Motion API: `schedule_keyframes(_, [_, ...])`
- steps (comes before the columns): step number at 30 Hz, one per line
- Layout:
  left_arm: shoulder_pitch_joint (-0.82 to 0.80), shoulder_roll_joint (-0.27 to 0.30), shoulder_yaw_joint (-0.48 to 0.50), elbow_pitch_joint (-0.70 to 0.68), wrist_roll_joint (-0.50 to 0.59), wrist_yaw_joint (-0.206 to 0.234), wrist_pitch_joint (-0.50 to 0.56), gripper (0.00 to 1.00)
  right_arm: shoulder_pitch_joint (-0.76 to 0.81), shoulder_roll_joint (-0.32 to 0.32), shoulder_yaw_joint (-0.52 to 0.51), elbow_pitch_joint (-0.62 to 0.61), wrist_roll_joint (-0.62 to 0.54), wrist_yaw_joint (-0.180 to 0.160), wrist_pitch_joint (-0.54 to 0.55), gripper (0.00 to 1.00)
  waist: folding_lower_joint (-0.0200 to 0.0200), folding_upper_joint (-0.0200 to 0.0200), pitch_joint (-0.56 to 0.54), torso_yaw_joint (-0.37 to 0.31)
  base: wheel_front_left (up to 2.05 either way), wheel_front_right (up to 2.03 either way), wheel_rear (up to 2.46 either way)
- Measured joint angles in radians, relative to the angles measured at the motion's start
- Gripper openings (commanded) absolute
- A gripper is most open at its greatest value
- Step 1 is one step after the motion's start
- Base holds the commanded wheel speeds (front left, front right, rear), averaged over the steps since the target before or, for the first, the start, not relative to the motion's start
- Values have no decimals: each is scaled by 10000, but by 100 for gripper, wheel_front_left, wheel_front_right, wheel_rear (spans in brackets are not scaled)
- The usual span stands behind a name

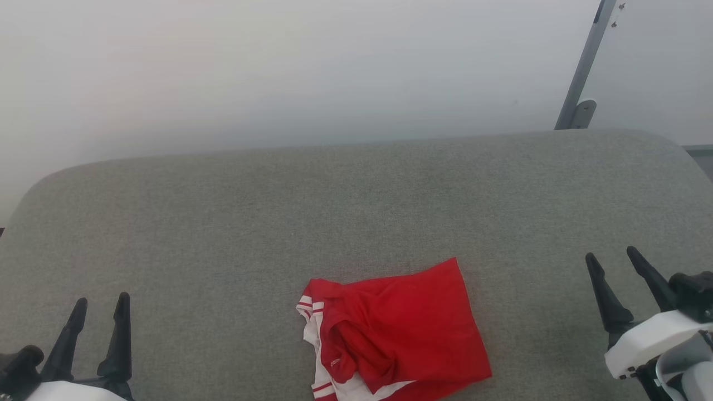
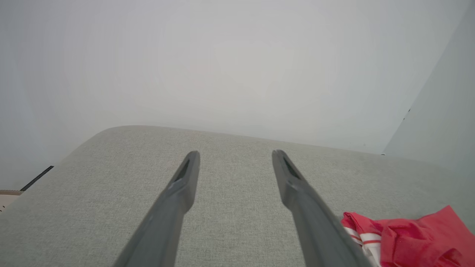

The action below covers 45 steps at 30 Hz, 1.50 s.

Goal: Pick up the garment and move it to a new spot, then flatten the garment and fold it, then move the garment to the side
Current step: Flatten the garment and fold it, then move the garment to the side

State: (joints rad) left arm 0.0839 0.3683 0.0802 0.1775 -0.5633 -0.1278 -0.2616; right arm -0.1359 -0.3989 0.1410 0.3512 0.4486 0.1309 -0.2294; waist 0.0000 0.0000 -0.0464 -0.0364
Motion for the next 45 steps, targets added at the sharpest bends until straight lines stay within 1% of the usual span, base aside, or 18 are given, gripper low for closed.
schedule_keyframes(13, [0,-65,13,2,23,0,0,100,134,205,-188,-232,-282,0,-31,100,0,0,-1,79,0,0,0])
schedule_keyframes(18, [0,-71,-15,0,29,0,0,100,199,236,-132,-324,-201,0,151,100,0,0,-13,166,0,0,0])
schedule_keyframes(21, [0,-69,-69,-15,27,0,0,100,261,255,113,-441,31,0,414,100,0,0,-11,285,0,0,0])
schedule_keyframes(26, [0,-79,-171,-19,29,0,0,100,285,194,997,-648,740,0,1329,100,0,0,24,587,0,0,0])
schedule_keyframes(32, [0,-140,-330,13,61,0,0,100,105,-42,2010,-690,1762,0,2901,100,0,0,146,1036,0,0,0])
schedule_keyframes(34, [-4,-161,-362,8,44,0,0,100,0,-215,2293,-627,1881,0,3432,100,0,0,199,1200,0,0,0])
schedule_keyframes(38, [-38,-169,-474,13,19,0,0,100,-290,-305,2568,-416,2313,0,4491,100,0,0,365,1504,0,0,0])
schedule_keyframes(42, [-200,-219,-629,17,17,-2,0,100,-630,-462,2782,-94,2435,0,5559,100,0,0,612,1789,0,0,0])
schedule_keyframes(45, [-385,-253,-754,35,15,-2,0,100,-933,-407,2738,140,2587,0,6226,100,0,0,825,2002,0,0,0])
